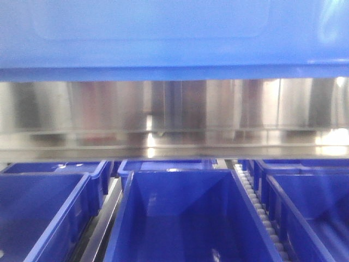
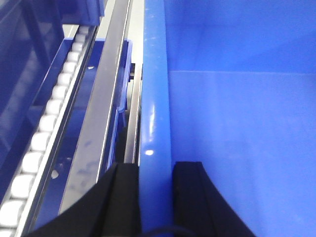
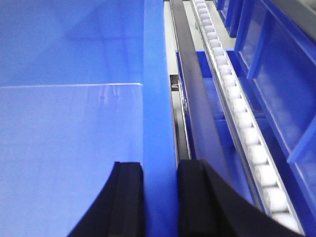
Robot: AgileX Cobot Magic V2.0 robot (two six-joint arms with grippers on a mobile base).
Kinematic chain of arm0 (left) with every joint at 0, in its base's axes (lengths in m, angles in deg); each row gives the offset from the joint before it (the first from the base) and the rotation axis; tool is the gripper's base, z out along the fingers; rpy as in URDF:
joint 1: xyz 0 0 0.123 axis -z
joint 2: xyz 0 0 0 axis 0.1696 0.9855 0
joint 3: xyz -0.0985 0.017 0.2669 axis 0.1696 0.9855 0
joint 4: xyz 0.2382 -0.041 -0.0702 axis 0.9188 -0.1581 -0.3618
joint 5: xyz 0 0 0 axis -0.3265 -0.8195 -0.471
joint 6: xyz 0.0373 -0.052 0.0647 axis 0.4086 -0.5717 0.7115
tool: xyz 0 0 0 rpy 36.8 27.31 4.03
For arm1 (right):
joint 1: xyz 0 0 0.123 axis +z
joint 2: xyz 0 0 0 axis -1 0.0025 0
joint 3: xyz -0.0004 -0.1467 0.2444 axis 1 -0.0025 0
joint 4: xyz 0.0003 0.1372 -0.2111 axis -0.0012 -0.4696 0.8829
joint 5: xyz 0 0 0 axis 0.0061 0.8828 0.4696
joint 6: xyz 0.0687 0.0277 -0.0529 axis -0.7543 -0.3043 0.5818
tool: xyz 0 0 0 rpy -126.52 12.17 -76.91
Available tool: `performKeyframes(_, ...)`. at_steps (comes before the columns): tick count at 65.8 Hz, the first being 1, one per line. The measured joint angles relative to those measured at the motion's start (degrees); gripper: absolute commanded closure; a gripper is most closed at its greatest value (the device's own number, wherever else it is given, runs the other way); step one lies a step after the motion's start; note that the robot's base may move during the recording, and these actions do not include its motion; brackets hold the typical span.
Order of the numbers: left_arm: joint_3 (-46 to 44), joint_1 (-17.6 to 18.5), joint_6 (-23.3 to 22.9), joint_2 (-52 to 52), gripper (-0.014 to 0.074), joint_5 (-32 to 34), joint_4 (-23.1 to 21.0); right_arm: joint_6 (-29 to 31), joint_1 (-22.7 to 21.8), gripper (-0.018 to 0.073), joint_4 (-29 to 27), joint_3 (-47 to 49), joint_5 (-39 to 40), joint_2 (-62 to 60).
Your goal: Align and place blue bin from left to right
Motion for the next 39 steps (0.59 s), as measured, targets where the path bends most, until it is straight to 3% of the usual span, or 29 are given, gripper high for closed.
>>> performKeyframes(39,0.0,0.0,0.0,0.0,0.0707,0.0,0.6,-0.1,0.0,0.0638,0.0,0.0,0.0,0.0)
